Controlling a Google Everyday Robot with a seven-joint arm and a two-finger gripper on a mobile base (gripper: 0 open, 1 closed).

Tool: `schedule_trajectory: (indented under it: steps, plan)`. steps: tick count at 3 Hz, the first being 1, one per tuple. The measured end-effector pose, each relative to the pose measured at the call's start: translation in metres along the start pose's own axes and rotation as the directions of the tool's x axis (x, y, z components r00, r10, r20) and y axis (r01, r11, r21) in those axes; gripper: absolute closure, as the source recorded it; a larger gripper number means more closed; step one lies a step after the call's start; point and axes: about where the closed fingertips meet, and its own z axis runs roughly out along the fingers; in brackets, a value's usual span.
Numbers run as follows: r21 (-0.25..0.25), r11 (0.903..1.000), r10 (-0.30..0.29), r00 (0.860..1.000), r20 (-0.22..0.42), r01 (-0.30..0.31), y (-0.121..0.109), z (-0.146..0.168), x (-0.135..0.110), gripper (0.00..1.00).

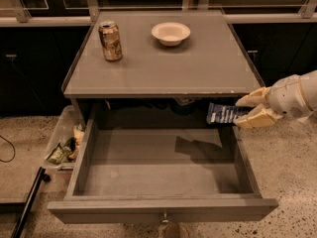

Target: Place rxbar blueberry into top drawer

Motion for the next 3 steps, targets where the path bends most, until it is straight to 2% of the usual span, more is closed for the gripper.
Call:
schedule_trajectory:
  steps: [1,2,3]
  plan:
    - [0.0,1.0,0.0,1.0,0.0,0.0,0.0,0.0,0.0,1.0]
    - [-0.018,0.9992,0.036,0.999,-0.006,-0.036,0.01,0.03,0.011,1.0]
    - [-0.032,0.9992,0.024,1.0,-0.013,-0.025,0.026,0.066,0.022,1.0]
